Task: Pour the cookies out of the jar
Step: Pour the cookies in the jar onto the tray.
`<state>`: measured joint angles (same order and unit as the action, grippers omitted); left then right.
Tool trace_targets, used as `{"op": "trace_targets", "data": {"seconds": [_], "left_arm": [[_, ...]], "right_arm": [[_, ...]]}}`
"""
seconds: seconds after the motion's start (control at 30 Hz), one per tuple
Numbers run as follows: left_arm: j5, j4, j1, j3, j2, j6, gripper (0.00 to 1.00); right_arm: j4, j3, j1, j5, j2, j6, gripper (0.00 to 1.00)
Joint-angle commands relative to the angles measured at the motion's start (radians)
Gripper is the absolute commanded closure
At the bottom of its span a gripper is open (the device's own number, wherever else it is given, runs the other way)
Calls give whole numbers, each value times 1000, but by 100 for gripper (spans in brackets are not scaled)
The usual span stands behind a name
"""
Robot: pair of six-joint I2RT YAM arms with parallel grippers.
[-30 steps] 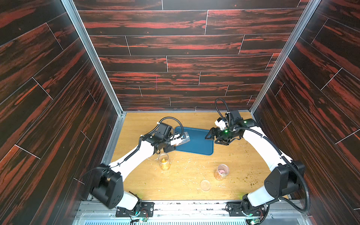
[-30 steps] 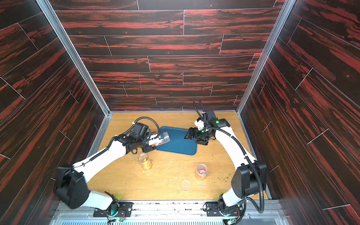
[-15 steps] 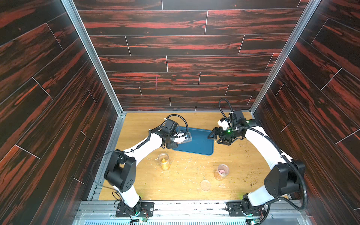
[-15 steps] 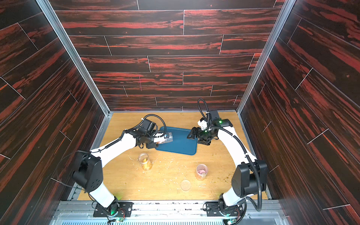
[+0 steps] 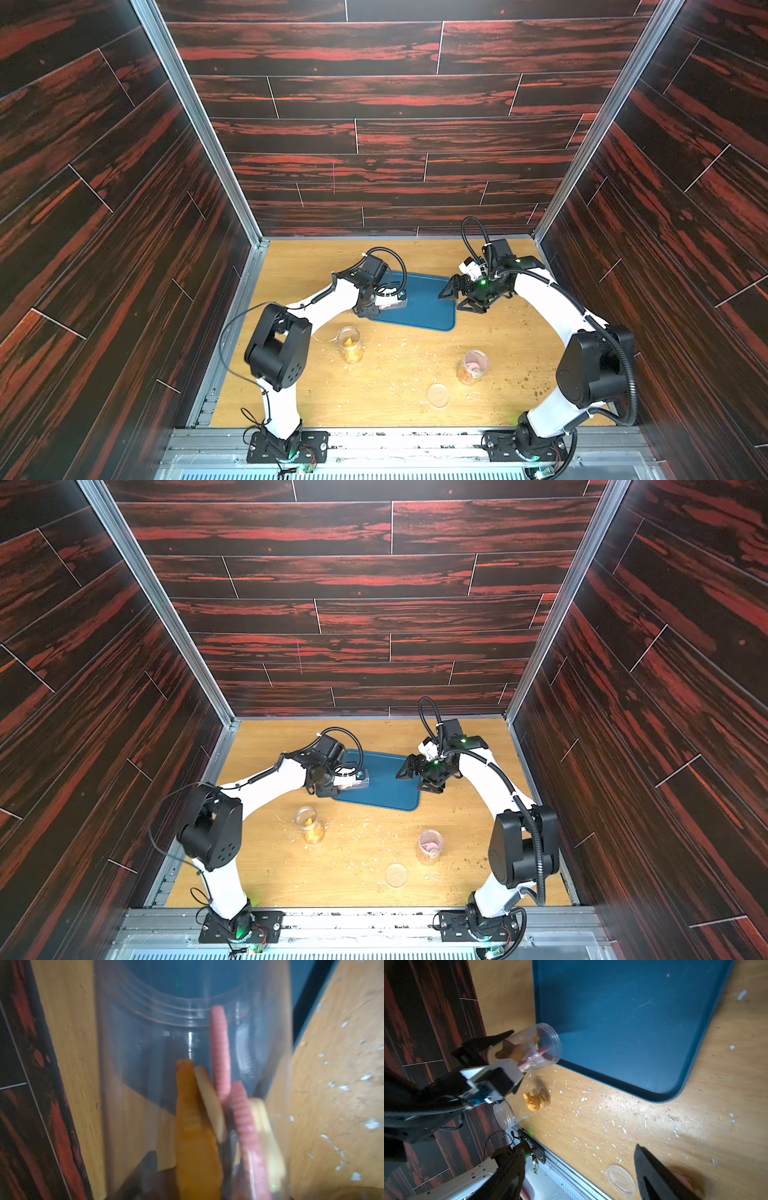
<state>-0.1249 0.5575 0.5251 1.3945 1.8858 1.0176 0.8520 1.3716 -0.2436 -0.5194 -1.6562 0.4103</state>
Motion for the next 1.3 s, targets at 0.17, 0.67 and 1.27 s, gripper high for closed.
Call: {"op": "trace_targets", "data": {"seconds": [0.17, 0.67, 1.27], "left_arm": [[-143, 27, 16, 36, 24, 77, 100], [-292, 33, 103, 109, 102, 147, 100], [-395, 55, 107, 142, 125, 123, 100]], "right_arm": [[-13, -12, 3, -37, -49, 10, 14], [-19, -18, 4, -54, -68, -1, 15], [-19, -43, 9, -65, -65, -31, 14]]}}
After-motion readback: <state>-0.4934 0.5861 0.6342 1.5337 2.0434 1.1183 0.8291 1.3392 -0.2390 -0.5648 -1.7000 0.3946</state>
